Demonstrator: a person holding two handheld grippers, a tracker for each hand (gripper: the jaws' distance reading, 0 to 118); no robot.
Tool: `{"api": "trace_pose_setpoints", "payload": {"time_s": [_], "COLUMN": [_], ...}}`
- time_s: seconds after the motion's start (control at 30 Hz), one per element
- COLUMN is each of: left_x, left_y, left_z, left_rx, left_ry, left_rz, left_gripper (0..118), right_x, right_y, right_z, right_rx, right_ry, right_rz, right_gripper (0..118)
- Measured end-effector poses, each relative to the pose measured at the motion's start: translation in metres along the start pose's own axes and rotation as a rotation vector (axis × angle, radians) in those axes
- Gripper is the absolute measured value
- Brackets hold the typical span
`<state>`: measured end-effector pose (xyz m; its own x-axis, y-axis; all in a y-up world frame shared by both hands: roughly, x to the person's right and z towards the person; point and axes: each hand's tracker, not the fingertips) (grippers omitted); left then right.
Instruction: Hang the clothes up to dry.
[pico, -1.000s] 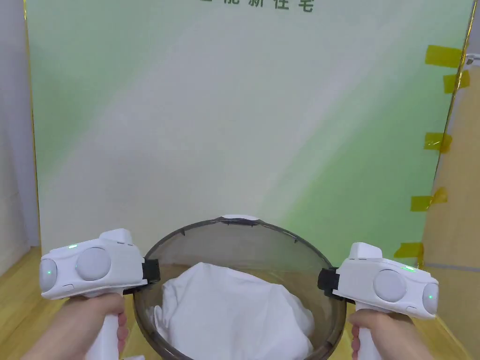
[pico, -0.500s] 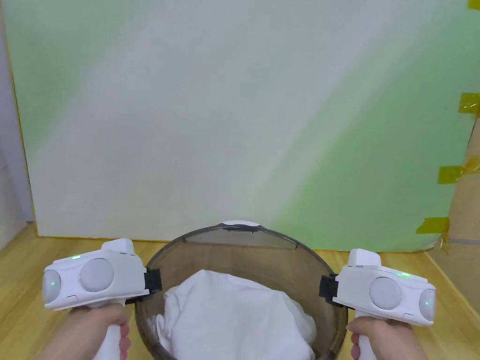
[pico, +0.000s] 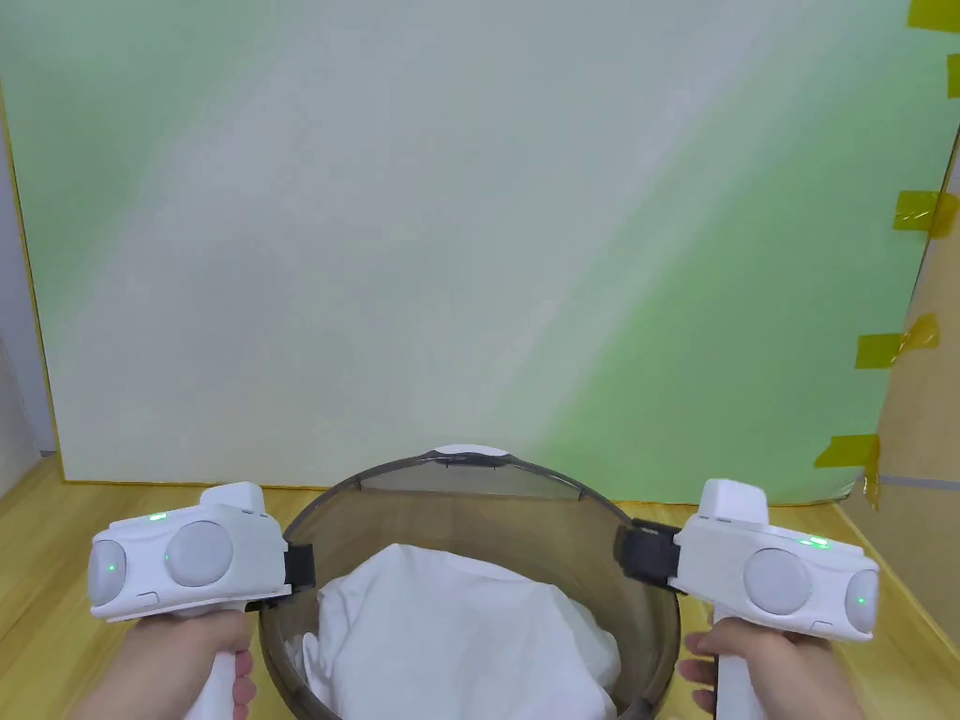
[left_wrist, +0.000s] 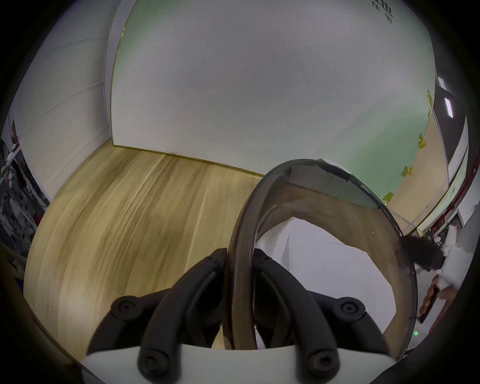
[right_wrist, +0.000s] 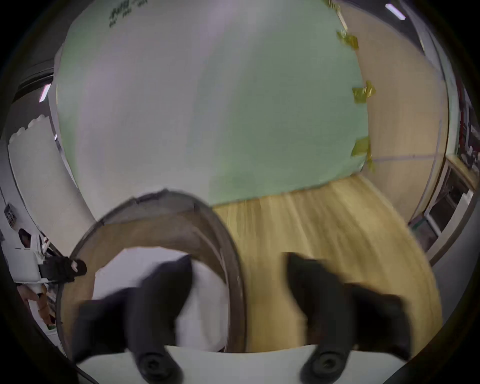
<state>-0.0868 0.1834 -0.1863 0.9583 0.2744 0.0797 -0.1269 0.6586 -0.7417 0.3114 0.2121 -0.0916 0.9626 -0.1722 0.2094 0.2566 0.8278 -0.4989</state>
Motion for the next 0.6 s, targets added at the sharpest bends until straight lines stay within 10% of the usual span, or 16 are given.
{"api": "trace_pose_setpoints", "payload": {"time_s": [0.3,0.4,0.5,0.6], "left_x": [0.004,0.008,0.014,0.018], "left_y": [-0.002,-0.002,0.003,0.001], "left_z": [-0.002,0.016,0.058,0.111], "left_rx": [0.016,0.135,0.311,0.5], "left_ry": [0.035,0.131,0.109,0.022], "left_rz": [-0.037,-0.088,-0.126,-0.151], "left_gripper": [24,50,112,114], "right_x": [-0.016,-0.017,-0.017,-0.018], "right_y": [0.02,0.015,0.014,0.013], "right_z": [0.065,0.081,0.107,0.132], "right_rx": [0.272,0.312,0.394,0.434], "right_ry": [0.036,0.053,0.085,0.101], "right_rz": [0.188,0.204,0.19,0.173], "right_gripper": [118,118,118,118]}}
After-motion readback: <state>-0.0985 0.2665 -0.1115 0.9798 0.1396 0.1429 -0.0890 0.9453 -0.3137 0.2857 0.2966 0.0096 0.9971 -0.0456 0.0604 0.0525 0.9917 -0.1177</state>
